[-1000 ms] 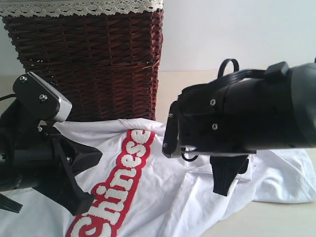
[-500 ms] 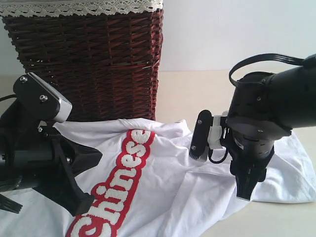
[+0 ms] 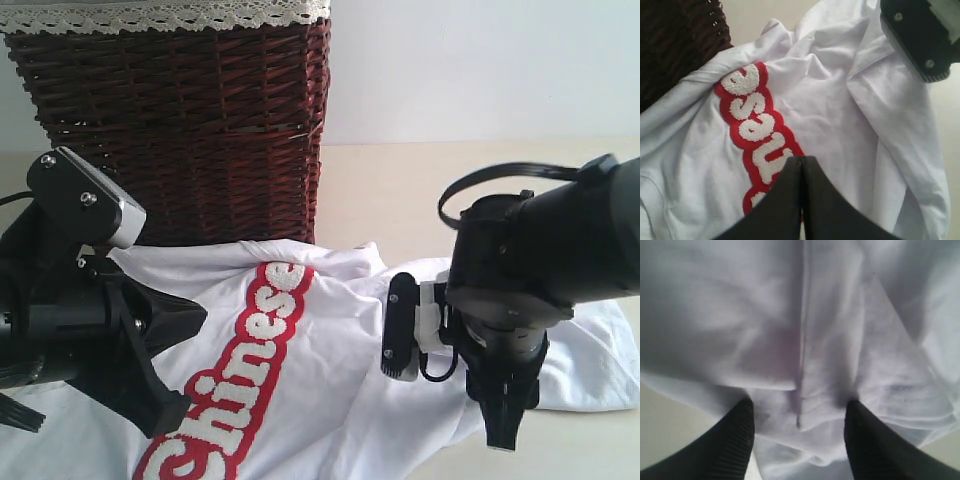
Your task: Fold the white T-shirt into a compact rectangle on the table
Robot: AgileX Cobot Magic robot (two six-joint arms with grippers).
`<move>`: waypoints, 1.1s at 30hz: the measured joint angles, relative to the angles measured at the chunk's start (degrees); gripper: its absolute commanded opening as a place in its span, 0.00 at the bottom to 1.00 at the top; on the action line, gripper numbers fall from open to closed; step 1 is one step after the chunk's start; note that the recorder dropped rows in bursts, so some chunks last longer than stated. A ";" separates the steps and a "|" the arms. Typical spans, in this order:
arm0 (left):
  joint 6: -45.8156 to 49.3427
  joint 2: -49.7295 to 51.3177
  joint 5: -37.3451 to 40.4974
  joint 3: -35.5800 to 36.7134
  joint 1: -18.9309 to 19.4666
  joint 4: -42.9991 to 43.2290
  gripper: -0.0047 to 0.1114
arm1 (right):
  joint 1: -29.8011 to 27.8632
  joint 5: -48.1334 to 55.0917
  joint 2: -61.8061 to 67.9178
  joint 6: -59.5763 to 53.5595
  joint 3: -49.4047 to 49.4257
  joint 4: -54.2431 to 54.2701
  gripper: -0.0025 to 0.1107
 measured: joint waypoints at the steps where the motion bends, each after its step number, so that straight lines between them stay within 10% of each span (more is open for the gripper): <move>1: 0.00 0.00 0.00 0.00 0.00 0.00 0.04 | 0.00 0.32 0.64 1.67 0.28 -1.87 0.49; 21: 0.00 0.00 0.00 0.00 0.00 0.00 0.04 | 0.38 -3.95 0.61 11.26 0.43 -13.11 0.46; 33: 0.00 0.00 0.00 0.00 0.00 0.00 0.04 | 0.38 -0.97 2.36 23.31 0.43 -24.27 0.02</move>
